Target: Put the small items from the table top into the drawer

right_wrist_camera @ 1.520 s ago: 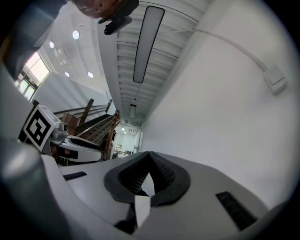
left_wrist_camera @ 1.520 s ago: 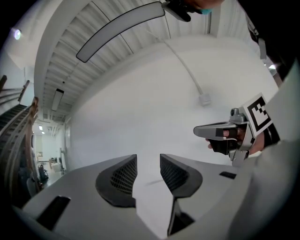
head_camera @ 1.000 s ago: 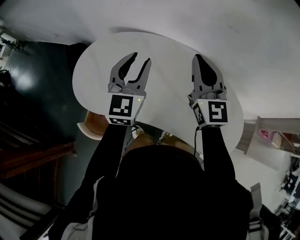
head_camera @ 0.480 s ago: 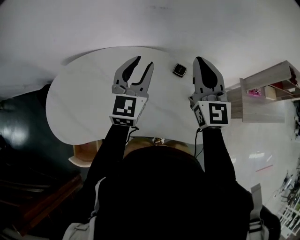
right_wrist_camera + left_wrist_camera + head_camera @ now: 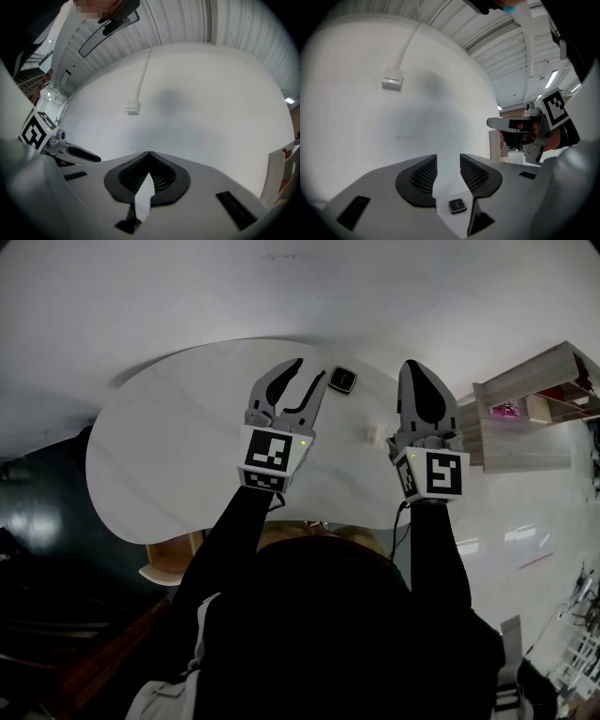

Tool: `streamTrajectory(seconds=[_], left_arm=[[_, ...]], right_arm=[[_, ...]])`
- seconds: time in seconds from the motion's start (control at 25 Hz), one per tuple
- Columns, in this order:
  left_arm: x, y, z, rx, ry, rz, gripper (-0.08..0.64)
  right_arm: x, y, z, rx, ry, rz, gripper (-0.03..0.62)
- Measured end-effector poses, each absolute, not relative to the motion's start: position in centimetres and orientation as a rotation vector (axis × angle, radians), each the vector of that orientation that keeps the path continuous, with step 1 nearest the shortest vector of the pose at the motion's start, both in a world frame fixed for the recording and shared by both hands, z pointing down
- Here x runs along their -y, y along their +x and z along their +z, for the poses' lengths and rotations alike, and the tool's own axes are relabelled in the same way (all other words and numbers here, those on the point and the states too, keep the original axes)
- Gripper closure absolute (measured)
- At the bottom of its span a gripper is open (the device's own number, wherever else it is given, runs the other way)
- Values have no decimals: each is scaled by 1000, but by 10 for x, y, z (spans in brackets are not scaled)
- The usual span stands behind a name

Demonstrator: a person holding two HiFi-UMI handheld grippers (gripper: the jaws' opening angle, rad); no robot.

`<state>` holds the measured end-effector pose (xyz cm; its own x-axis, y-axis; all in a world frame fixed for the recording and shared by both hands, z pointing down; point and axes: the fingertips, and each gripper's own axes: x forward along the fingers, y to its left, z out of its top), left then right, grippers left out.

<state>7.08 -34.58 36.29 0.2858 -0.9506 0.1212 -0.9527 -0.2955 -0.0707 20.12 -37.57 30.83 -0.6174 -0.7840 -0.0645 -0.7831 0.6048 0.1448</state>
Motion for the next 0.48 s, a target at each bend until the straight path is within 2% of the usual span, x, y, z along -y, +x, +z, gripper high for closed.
streamTrajectory(seconds=[0.08,0.24,0.48], left_arm=[[356,81,374,1820,2499,219,391],[382,106,416,1721,2463,254,304],[411,137,491,1571,2373,420,245]], right_arm=[[378,205,313,2798,1384,-237,566],[382,221,319,2766,1412,-217,566],[384,255,342,2686,1470,-157,566]])
